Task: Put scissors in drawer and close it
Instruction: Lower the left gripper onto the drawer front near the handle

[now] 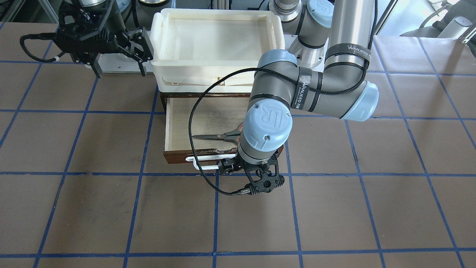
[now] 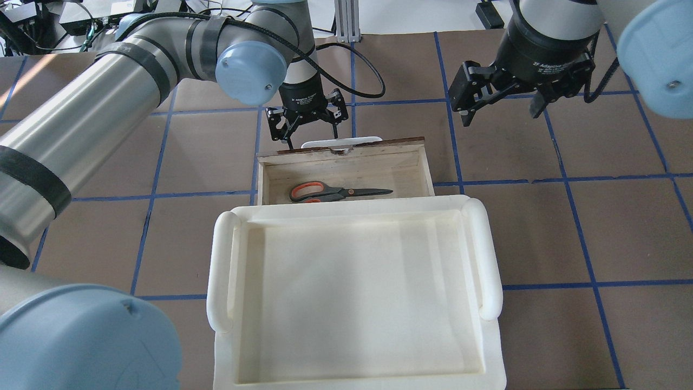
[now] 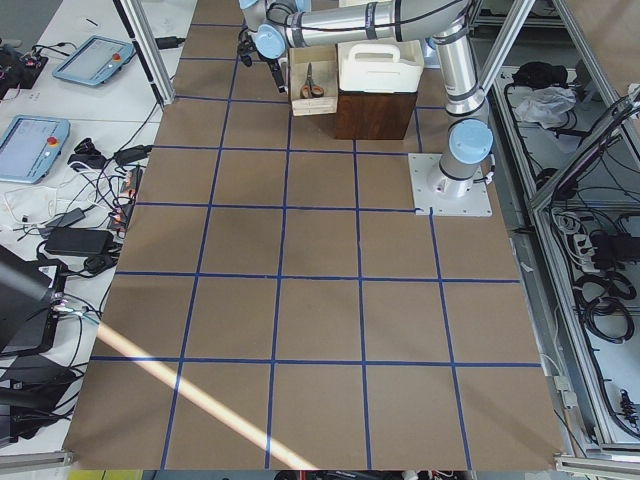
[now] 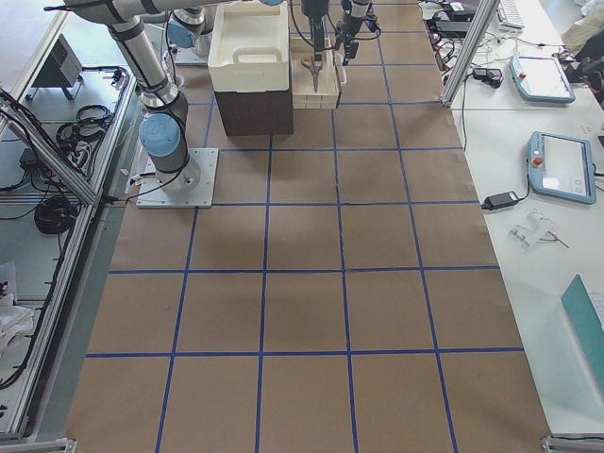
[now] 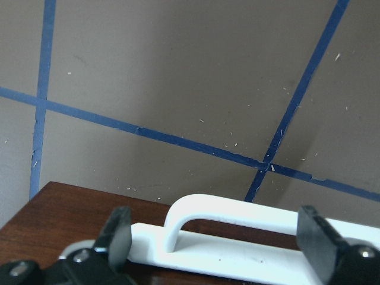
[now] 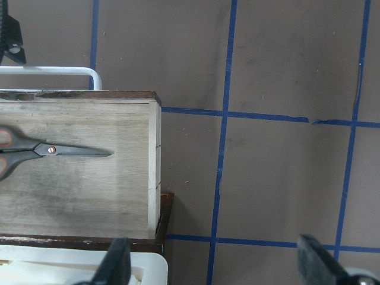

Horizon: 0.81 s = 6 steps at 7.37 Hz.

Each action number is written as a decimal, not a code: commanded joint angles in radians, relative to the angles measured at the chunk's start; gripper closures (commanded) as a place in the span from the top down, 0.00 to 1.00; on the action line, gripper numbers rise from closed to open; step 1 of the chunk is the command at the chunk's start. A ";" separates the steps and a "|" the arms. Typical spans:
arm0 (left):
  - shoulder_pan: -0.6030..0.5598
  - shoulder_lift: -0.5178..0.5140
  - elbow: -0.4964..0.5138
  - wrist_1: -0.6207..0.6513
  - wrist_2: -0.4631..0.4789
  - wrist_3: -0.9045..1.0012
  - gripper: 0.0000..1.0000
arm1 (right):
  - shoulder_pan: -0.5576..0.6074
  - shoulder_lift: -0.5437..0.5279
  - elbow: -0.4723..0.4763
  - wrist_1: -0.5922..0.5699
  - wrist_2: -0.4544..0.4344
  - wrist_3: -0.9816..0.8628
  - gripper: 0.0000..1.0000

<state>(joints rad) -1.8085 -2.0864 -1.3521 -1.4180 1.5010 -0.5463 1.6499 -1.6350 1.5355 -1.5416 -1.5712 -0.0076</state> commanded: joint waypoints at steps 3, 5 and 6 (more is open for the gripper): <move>-0.011 -0.030 -0.007 0.044 -0.004 -0.001 1.00 | -0.001 0.000 0.000 0.000 -0.001 0.000 1.00; -0.014 -0.023 -0.007 0.005 -0.005 -0.001 1.00 | 0.001 0.000 0.000 0.000 0.000 0.000 1.00; -0.015 -0.015 -0.007 -0.021 -0.016 -0.001 1.00 | -0.001 0.000 0.000 0.000 0.000 0.000 1.00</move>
<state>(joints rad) -1.8219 -2.1093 -1.3588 -1.4106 1.4932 -0.5476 1.6501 -1.6352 1.5355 -1.5417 -1.5710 -0.0077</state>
